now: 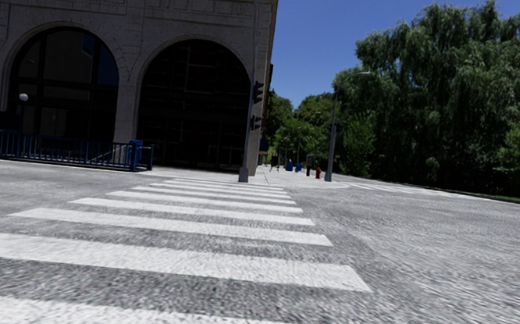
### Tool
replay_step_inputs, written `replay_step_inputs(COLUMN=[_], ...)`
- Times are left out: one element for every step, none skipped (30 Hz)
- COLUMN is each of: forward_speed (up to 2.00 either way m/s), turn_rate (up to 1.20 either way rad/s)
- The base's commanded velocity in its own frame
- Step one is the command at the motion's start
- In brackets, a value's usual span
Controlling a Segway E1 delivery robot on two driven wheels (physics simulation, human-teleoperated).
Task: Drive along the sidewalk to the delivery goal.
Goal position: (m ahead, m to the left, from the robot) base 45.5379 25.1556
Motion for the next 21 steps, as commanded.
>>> replay_step_inputs(forward_speed=[2.00,2.00,2.00,2.00,2.00,2.00,2.00,2.00,2.00,2.00,2.00,2.00,2.00,2.00,2.00,2.00,2.00,2.00,2.00,2.00,2.00], turn_rate=[0.10,0.13,0.14,0.14,0.14,0.14,0.14,0.14,0.14,0.19,0.19,0.24,0.25,0.25,0.25,0.25,0.24,0.24,0.22,0.21,0.21])
